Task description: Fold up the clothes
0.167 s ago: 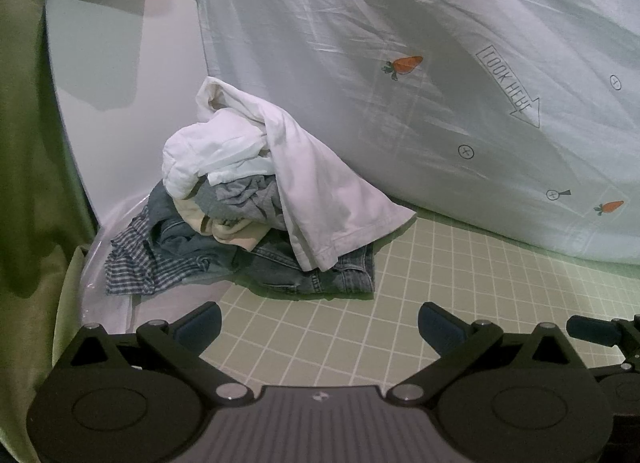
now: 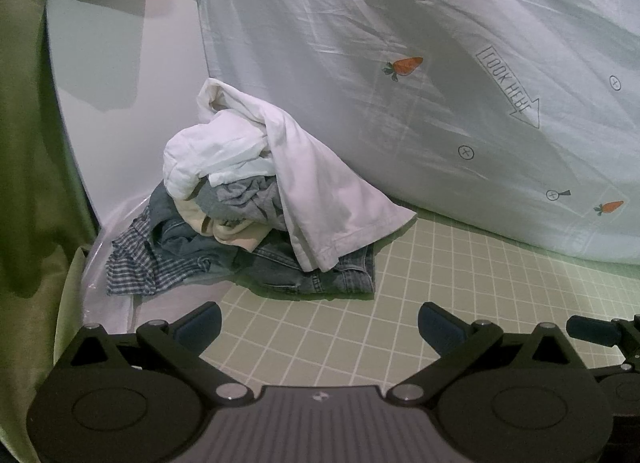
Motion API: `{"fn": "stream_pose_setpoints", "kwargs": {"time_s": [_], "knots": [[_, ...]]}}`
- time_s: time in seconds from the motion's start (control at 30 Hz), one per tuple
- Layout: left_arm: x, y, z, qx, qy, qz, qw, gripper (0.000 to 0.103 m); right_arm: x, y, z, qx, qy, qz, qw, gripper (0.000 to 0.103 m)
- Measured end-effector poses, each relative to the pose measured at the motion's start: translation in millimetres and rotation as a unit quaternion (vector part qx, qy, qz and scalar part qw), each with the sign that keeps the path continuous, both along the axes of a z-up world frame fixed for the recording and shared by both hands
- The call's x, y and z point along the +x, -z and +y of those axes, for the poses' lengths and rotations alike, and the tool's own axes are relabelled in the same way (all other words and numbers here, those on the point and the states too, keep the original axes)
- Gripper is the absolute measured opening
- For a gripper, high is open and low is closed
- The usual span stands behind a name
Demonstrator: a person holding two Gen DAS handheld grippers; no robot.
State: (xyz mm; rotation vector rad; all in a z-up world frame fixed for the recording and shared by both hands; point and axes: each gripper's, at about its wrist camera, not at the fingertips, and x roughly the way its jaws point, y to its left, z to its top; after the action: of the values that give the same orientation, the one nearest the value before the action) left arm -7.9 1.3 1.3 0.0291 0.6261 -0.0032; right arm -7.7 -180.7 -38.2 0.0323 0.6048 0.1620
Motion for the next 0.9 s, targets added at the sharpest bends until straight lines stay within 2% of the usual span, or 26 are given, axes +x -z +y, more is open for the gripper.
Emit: {"fn": "stream_pose_setpoints", "kwargs": {"time_s": [0.9], "knots": [[0.2, 1.9, 0.5, 0.002, 0.003, -0.001, 1.0000, 0.103, 1.3, 0.2, 0.3, 0.003, 0.004, 0.006, 1.000, 0.099]]}}
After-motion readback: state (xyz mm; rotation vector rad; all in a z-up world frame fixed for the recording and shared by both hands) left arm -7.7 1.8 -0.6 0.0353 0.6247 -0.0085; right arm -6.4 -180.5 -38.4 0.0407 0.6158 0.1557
